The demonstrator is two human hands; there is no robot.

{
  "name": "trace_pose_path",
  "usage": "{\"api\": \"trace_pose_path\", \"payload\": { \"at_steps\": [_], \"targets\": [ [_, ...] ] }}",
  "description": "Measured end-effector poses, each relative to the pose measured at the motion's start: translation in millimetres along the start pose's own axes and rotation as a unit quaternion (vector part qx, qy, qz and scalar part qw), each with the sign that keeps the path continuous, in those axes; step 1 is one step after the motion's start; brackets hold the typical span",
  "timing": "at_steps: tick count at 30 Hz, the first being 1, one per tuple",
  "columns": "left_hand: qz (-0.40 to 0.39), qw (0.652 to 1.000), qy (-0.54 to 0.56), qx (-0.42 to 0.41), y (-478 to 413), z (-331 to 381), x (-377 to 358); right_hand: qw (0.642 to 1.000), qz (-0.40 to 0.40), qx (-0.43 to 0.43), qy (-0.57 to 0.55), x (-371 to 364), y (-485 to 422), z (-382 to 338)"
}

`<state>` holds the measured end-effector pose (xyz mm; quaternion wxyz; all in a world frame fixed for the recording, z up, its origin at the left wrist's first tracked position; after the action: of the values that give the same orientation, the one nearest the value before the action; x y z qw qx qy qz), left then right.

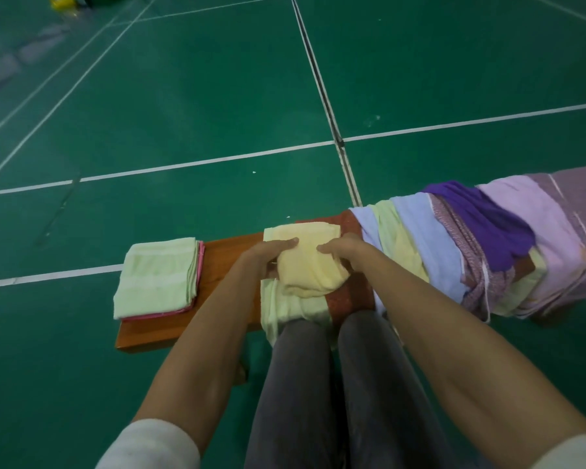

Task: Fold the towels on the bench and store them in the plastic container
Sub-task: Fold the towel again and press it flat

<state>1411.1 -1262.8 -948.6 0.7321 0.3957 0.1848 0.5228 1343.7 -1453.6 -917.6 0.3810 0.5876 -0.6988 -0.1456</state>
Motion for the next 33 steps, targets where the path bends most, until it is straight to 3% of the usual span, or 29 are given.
{"api": "trace_pose_path", "payload": {
  "at_steps": [4,9,13,15,19,24,33],
  "targets": [
    [-0.056,0.997,0.043,-0.002,15.4,6.0,0.0,0.999,-0.021,-0.007,-0.047,-3.3,6.4,-5.6],
    [-0.064,0.988,0.119,-0.07,36.3,8.5,6.4,0.979,0.025,0.028,-0.199,-9.1,19.0,-11.1],
    [-0.022,0.995,0.067,-0.066,55.7,2.2,26.5,0.994,0.01,0.04,-0.096,-22.8,33.7,-23.2],
    [-0.001,0.996,0.036,-0.077,65.9,0.0,40.2,0.994,0.012,0.057,-0.096,-32.7,39.5,-34.4],
    [0.028,0.988,0.1,-0.116,81.4,-2.1,76.1,0.98,0.027,0.108,-0.165,-56.7,46.6,-58.3],
    [0.077,0.992,0.043,-0.086,92.9,-22.7,131.5,0.99,-0.017,0.104,-0.095,-103.7,50.7,-75.0],
    [0.144,0.984,0.024,-0.104,104.7,-58.5,210.4,0.992,-0.013,0.125,0.024,-185.7,55.2,-99.5]
  ]
}}
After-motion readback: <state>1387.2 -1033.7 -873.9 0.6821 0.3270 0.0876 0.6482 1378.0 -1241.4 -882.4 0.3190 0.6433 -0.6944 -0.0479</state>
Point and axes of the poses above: each hand's wrist, its own y-axis away from the middle knuckle, its own x-axis out of the back of the hand, z = x × y, the point moved 3 cm from there along -y, towards the middle knuckle, and after that the axes turned 1 degree about -z, right-handed, at the moved point
